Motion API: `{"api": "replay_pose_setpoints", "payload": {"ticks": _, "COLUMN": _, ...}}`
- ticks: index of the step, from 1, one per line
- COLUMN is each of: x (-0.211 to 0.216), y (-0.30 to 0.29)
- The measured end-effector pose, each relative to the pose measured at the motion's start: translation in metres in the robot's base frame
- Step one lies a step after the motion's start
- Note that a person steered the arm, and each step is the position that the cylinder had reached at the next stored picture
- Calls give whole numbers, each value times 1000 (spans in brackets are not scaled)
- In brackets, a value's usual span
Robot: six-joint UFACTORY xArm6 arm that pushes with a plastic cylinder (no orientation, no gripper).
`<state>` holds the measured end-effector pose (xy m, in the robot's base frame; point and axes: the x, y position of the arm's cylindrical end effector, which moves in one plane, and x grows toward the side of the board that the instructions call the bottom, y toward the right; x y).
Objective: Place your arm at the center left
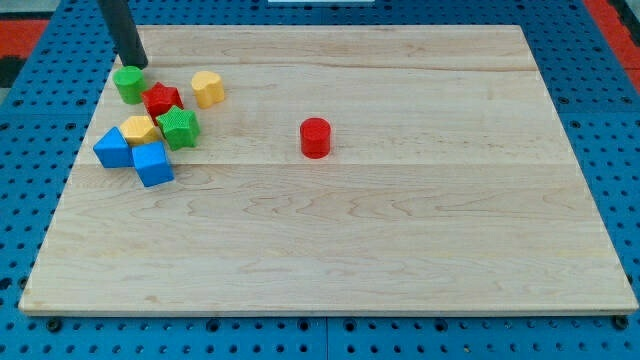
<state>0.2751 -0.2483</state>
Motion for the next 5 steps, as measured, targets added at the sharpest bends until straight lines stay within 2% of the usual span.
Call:
{"api": "replay_pose_setpoints", "payload": {"ticks": 1, "x": -14, "y": -1}}
{"api": "replay_pose_setpoints", "payload": {"ticks": 2, "x": -66, "y": -32}}
{"api": "replay_pose_setpoints", "payload": {"ticks": 3, "x": -60, "y": -57}}
{"api": "replay_pose_setpoints", "payload": {"ticks": 4, "x": 27, "y": -46}}
{"api": "replay_pose_setpoints", "payload": {"ticks": 5, "x": 96, "y": -27}}
